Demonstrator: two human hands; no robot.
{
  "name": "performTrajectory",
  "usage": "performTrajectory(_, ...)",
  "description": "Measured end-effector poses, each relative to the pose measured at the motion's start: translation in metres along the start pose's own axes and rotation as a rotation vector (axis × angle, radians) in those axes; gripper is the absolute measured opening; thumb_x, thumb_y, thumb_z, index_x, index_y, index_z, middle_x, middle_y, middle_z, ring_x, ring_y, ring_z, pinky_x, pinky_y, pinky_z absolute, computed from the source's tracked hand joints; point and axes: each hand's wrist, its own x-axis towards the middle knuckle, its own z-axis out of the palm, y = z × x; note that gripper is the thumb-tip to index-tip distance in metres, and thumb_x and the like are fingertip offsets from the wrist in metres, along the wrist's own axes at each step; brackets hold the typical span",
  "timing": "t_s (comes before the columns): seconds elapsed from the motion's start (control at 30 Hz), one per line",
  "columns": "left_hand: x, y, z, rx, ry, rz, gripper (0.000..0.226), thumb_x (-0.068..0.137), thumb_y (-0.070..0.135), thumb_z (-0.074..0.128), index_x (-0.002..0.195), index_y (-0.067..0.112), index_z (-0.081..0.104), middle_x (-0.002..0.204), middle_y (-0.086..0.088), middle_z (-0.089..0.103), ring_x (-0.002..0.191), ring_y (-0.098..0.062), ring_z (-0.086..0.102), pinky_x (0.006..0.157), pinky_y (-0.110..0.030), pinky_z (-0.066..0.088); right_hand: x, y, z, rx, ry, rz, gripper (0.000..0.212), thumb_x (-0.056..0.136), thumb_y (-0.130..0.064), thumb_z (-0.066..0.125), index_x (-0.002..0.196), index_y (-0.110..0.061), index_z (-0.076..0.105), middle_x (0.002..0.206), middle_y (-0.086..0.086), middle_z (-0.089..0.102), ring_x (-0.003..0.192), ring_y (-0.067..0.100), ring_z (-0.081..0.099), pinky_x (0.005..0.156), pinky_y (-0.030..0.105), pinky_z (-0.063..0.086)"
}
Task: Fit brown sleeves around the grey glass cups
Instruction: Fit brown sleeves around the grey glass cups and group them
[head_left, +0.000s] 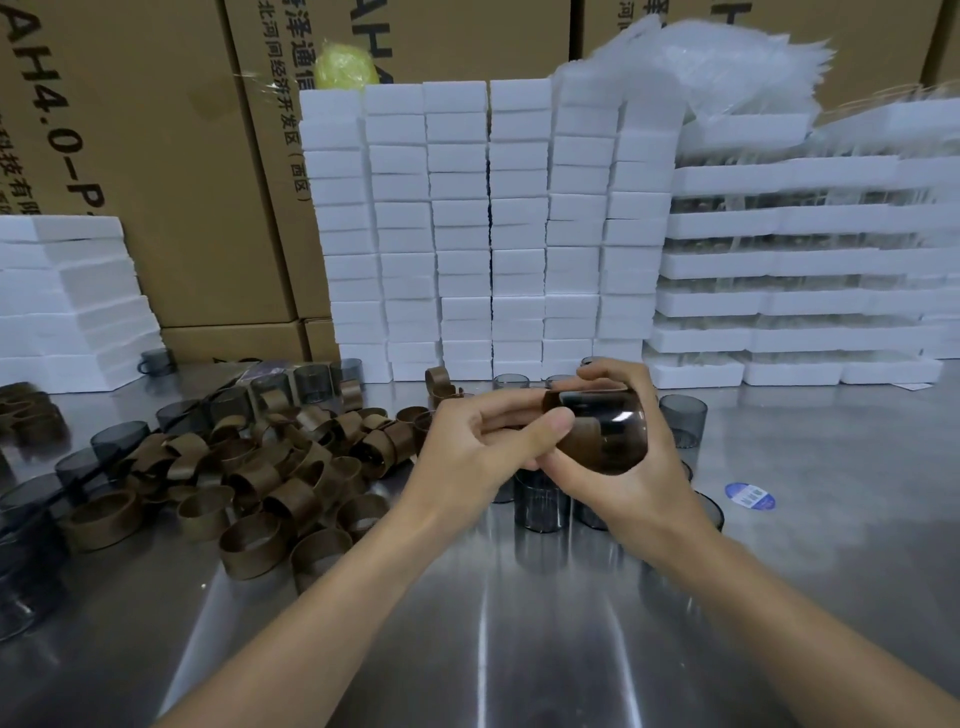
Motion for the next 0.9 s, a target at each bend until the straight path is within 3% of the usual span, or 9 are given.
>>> performTrajectory(0.13, 0.0, 0.001, -0.003, -0.036, -0.082, 0.015, 0.033, 0.095, 0.026, 0.079, 0.126, 0.014, 0.081, 0.118, -0.005, 0.082, 0.116, -0.02, 0.077, 0.089, -0.028, 0.063, -0.002, 0.001, 0.005, -0.003, 0.012, -0.045, 0.063, 0.083, -0.036, 0.085, 0.135, -0.026, 0.052, 0.121, -0.008, 0.074, 0.111, 0.017, 0.074, 0.091, 0.027, 0.06)
performTrajectory(0.23, 0.002, 0.0, -0.007, -0.054, -0.125, 0.034, 0.036, 0.095, 0.025, 0.08, 0.129, 0.011, 0.079, 0.121, -0.007, 0.082, 0.118, -0.021, 0.077, 0.091, -0.026, 0.062, -0.002, 0.001, 0.003, -0.014, 0.012, -0.077, 0.067, 0.082, -0.034, 0.085, 0.138, -0.021, 0.05, 0.122, -0.002, 0.073, 0.114, 0.026, 0.074, 0.094, 0.04, 0.062)
performTrajectory(0.3, 0.003, -0.001, -0.009, -0.036, -0.145, 0.034, 0.036, 0.095, 0.025, 0.082, 0.128, 0.012, 0.079, 0.122, -0.006, 0.081, 0.12, -0.021, 0.076, 0.094, -0.026, 0.06, -0.003, 0.001, 0.004, -0.015, 0.003, -0.085, 0.067, 0.083, -0.033, 0.085, 0.137, -0.019, 0.049, 0.116, 0.0, 0.073, 0.106, 0.029, 0.075, 0.089, 0.044, 0.063)
performTrajectory(0.4, 0.005, 0.002, -0.016, 0.027, -0.177, 0.018, 0.045, 0.087, 0.038, 0.082, 0.128, 0.018, 0.079, 0.123, -0.002, 0.081, 0.119, -0.019, 0.076, 0.099, -0.027, 0.059, -0.003, 0.002, 0.005, -0.016, -0.016, -0.073, 0.062, 0.082, -0.03, 0.086, 0.133, -0.028, 0.05, 0.106, -0.004, 0.073, 0.089, 0.022, 0.075, 0.077, 0.034, 0.063)
performTrajectory(0.5, 0.007, 0.001, -0.021, 0.08, -0.21, -0.016, 0.056, 0.081, 0.038, 0.087, 0.132, 0.02, 0.076, 0.126, -0.002, 0.079, 0.115, -0.023, 0.078, 0.103, -0.037, 0.061, 0.0, 0.005, 0.001, -0.069, -0.074, -0.022, 0.072, 0.077, -0.026, 0.087, 0.137, -0.038, 0.049, 0.113, -0.012, 0.073, 0.093, 0.018, 0.077, 0.077, 0.028, 0.063)
performTrajectory(0.6, 0.007, -0.003, -0.02, 0.064, -0.164, -0.03, 0.055, 0.077, 0.036, 0.09, 0.129, 0.021, 0.078, 0.123, -0.002, 0.08, 0.112, -0.025, 0.079, 0.101, -0.038, 0.062, 0.002, 0.007, 0.0, -0.153, -0.112, 0.022, 0.091, 0.073, -0.035, 0.095, 0.147, -0.042, 0.042, 0.125, -0.014, 0.071, 0.108, 0.018, 0.078, 0.086, 0.041, 0.065)
performTrajectory(0.73, 0.007, -0.004, -0.021, 0.017, -0.186, -0.063, 0.055, 0.078, 0.027, 0.092, 0.131, 0.02, 0.078, 0.123, -0.006, 0.081, 0.114, -0.029, 0.078, 0.102, -0.044, 0.062, 0.0, 0.008, 0.004, -0.085, -0.115, 0.063, 0.092, 0.073, -0.027, 0.096, 0.146, -0.041, 0.043, 0.13, -0.011, 0.067, 0.111, 0.023, 0.077, 0.091, 0.052, 0.066)
performTrajectory(0.9, 0.004, -0.005, -0.012, 0.109, -0.217, -0.025, 0.043, 0.083, 0.011, 0.093, 0.123, 0.018, 0.08, 0.112, -0.008, 0.083, 0.108, -0.026, 0.08, 0.093, -0.033, 0.063, -0.008, 0.006, 0.011, -0.186, -0.243, 0.054, 0.09, 0.071, -0.027, 0.086, 0.144, -0.046, 0.036, 0.116, -0.009, 0.077, 0.102, 0.022, 0.08, 0.089, 0.055, 0.064)
